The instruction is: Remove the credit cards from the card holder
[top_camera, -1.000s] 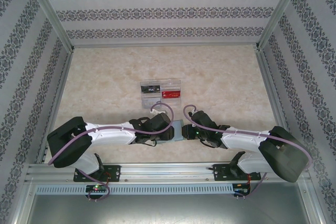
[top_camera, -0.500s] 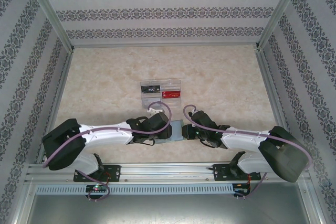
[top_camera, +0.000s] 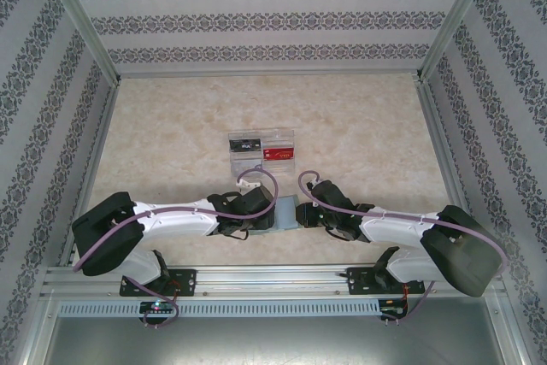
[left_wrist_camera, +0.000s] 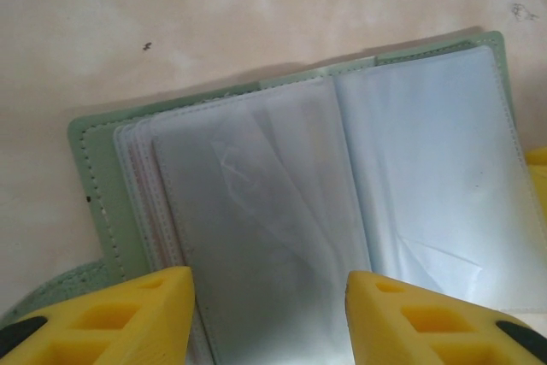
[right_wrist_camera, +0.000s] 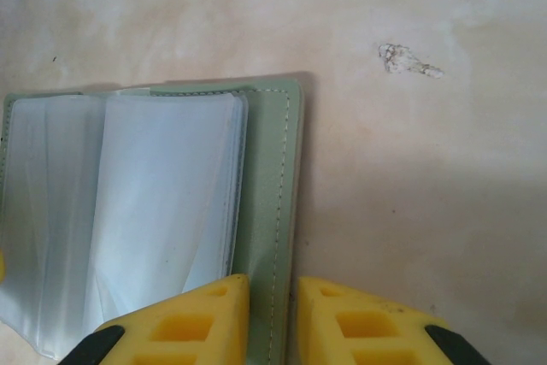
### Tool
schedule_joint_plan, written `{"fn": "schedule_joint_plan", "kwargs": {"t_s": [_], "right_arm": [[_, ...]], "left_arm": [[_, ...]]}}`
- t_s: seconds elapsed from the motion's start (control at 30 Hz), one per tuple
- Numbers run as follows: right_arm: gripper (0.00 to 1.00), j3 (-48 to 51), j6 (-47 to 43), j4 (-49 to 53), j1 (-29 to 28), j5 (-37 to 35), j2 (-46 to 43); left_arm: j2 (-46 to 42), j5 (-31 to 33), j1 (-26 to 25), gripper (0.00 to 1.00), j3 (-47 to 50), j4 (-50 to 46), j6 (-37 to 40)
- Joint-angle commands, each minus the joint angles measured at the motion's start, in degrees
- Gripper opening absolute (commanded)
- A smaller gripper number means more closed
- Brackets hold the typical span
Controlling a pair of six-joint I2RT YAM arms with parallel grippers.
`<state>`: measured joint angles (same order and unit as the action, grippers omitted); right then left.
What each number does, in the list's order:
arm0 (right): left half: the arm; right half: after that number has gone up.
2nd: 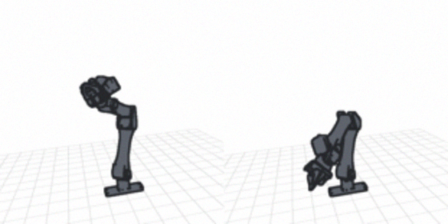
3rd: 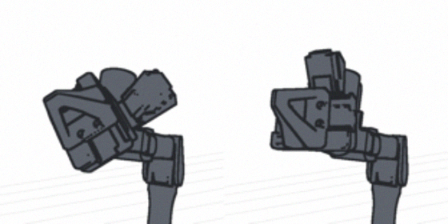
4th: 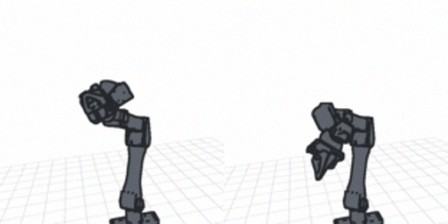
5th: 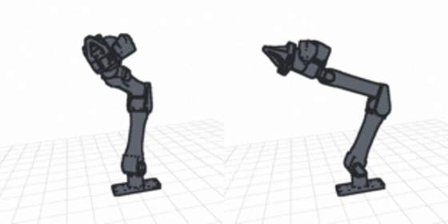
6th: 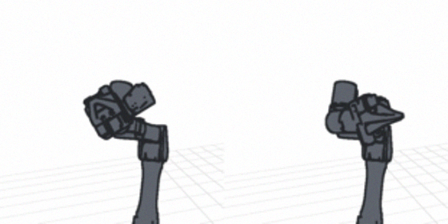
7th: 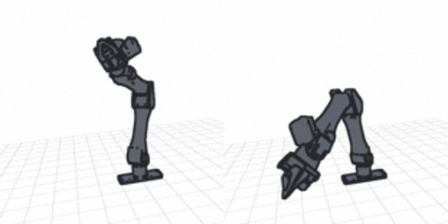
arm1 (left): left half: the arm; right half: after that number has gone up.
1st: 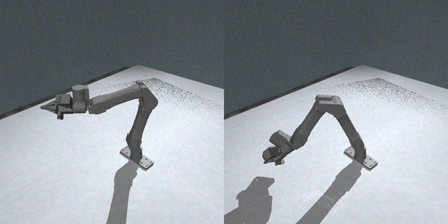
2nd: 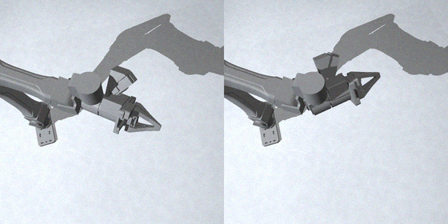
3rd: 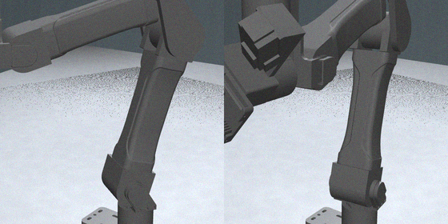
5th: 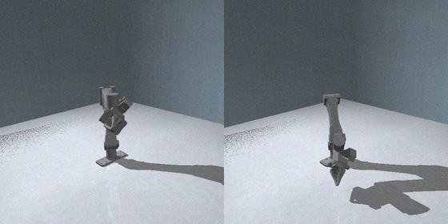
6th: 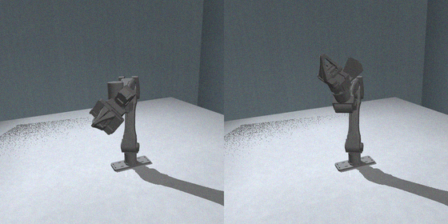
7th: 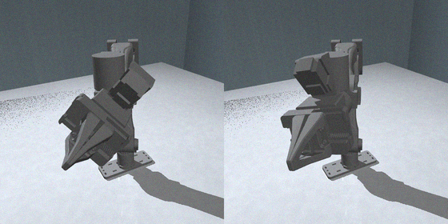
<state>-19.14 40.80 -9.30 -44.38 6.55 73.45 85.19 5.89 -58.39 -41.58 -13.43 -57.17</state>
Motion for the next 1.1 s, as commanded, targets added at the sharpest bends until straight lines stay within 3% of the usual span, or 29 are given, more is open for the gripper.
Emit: {"fn": "schedule_joint_plan", "kwargs": {"t_s": [0.0, 0.6, 1.07], "right_arm": [[0.24, -0.2, 0.59, 0.25, -0.32, 1.32, 2.27], [0.24, -0.2, 0.51, 0.24, -0.32, 1.47, 2.83], [0.24, -0.2, 0.51, 0.22, -0.27, 1.48, 2.83]], "left_arm": [[0.58, 1.85, -0.14, 0.51, -0.06, -2.83, -1.29], [3.32, -5.05, -0.14, 0.51, -0.95, 5.71, 1.78], [3.85, -5.89, -0.45, 0.56, -3.37, 7.08, 3.99]]}}
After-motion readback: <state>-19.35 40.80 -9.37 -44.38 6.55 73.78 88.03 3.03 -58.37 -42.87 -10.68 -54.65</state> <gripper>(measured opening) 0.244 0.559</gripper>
